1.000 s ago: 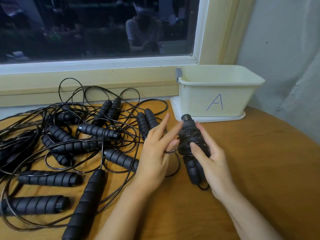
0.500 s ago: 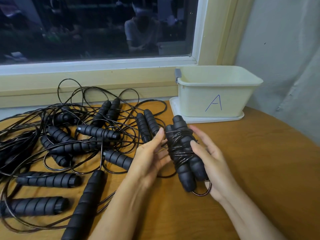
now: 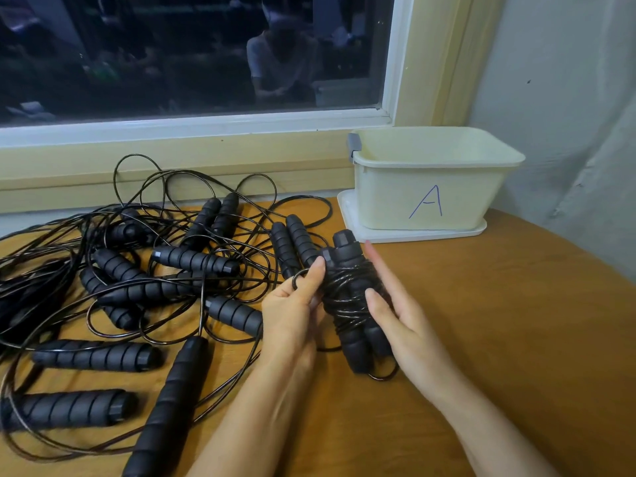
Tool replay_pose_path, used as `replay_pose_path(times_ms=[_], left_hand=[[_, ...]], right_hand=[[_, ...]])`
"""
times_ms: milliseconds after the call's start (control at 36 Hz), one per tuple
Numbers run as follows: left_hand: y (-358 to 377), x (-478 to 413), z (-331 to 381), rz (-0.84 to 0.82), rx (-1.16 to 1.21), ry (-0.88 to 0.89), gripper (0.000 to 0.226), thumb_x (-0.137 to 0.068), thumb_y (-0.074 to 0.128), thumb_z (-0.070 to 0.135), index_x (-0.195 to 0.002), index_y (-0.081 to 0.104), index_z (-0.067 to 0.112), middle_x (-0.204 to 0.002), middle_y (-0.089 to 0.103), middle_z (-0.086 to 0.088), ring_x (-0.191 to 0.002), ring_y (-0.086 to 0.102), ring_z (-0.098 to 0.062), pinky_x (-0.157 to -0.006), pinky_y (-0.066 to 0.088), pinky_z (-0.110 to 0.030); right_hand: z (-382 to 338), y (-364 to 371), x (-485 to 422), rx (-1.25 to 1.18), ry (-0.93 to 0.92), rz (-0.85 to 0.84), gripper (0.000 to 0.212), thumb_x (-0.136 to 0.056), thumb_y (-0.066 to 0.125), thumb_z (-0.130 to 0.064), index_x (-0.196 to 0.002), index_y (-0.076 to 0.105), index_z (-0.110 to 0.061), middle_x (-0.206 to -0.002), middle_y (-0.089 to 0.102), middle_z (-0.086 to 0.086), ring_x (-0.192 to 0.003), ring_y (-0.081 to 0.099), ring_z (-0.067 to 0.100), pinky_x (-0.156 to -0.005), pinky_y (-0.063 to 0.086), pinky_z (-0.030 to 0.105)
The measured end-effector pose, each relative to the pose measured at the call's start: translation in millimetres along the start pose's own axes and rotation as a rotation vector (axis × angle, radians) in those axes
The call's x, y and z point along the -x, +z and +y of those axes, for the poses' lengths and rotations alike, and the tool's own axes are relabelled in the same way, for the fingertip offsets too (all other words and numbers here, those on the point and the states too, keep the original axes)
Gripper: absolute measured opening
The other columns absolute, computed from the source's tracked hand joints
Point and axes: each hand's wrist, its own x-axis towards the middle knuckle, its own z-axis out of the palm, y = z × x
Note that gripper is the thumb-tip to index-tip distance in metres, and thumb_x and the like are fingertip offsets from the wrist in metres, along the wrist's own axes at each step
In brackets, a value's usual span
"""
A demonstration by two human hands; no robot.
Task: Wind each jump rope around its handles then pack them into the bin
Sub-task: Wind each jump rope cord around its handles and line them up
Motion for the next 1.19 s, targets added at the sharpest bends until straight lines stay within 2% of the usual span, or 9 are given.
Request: replay_pose_path(times_ms=[167,306,417,556,639,750,1056,1111,1194], left_hand=[[-4,-2,0,0.023,-0.074,0.034,0.015,-0.084,0.073,0.017,-0.075,0.067,0.006,-0.091,0.074,-0.020,-0.075,0.070,-0.028,-0.062,0.060,-0.031],[-1,0,-4,-0.020,-0.209,0.239,0.041,-0.083,0.073,0.012,-0.051,0.049,0.012,-0.075,0.061,-0.020,-0.075,0.062,-0.030,-0.069,0.055,-0.037],[4,7,-3,-0.118,-0.263,0.421,0.041,-0.088,0.065,0.003,-0.053,0.043,0.008,-0.060,0.060,-0.003,-0.068,0.063,-0.013,-0.066,0.053,-0.022],[3,12,-11,-0.163,-0.331,0.562,0.043,-0.088,0.068,0.007,-0.050,0.052,0.021,-0.059,0.057,0.000,-0.067,0.061,-0.006,-0.069,0.051,-0.019],[5,16,-14,-0.215,-0.362,0.604,0.026,-0.086,0.069,0.011,-0.059,0.066,0.010,-0.058,0.050,-0.012,-0.070,0.063,-0.011,-0.073,0.053,-0.021],[1,14,-16,-0.262,-0.378,0.630,0.019,-0.085,0.076,0.019,-0.067,0.071,0.015,-0.065,0.044,-0.039,-0.075,0.062,-0.021,-0.079,0.056,-0.028],[-1,13,-22,-0.298,-0.358,0.553,0.027,-0.081,0.072,0.030,-0.093,0.077,0.006,-0.078,0.047,-0.048,-0.085,0.061,-0.030,-0.092,0.052,-0.053],[-1,13,-23,-0.306,-0.354,0.561,0.030,-0.082,0.073,0.027,-0.098,0.076,0.002,-0.076,0.048,-0.046,-0.086,0.065,-0.027,-0.089,0.056,-0.044],[5,13,-22,-0.251,-0.344,0.574,0.018,-0.086,0.072,0.012,-0.071,0.070,0.004,-0.068,0.049,-0.039,-0.080,0.067,-0.018,-0.079,0.055,-0.025]], right_hand=[[6,4,2,0.030,0.002,-0.029,0.073,-0.091,0.061,-0.042,-0.153,0.022,-0.044,-0.155,0.035,-0.024,-0.143,0.031,-0.001,-0.119,0.030,0.034],[4,7,1,0.036,-0.072,0.031,0.082,-0.088,0.066,-0.028,-0.150,0.016,-0.051,-0.156,0.037,-0.016,-0.142,0.036,0.005,-0.114,0.036,0.028],[-1,1,1,0.051,-0.175,0.081,0.081,-0.087,0.070,-0.024,-0.148,0.026,-0.056,-0.152,0.044,-0.009,-0.140,0.042,0.014,-0.113,0.038,0.035],[-23,3,-2,-0.170,-0.084,0.258,0.041,-0.090,0.059,-0.046,-0.127,0.058,-0.028,-0.120,0.069,-0.011,-0.115,0.063,0.007,-0.090,0.051,0.020],[-36,4,-8,-0.199,0.036,0.283,0.061,-0.083,0.054,-0.071,-0.099,0.069,-0.014,-0.092,0.075,0.002,-0.089,0.071,0.013,-0.071,0.053,0.019],[-45,8,-7,-0.232,0.111,0.282,0.047,-0.079,0.047,-0.060,-0.079,0.070,-0.020,-0.078,0.073,-0.001,-0.077,0.070,0.010,-0.065,0.051,0.019],[-42,3,-3,-0.262,0.153,0.322,0.030,-0.081,0.051,-0.053,-0.092,0.073,-0.036,-0.105,0.074,0.004,-0.104,0.068,0.022,-0.093,0.053,0.043],[-41,0,-2,-0.258,0.147,0.303,0.030,-0.086,0.053,-0.055,-0.100,0.072,-0.036,-0.109,0.073,0.002,-0.108,0.067,0.020,-0.092,0.053,0.040],[-40,1,-4,-0.232,0.134,0.275,0.049,-0.088,0.050,-0.066,-0.122,0.061,-0.033,-0.115,0.069,-0.010,-0.112,0.063,0.008,-0.089,0.049,0.026]])
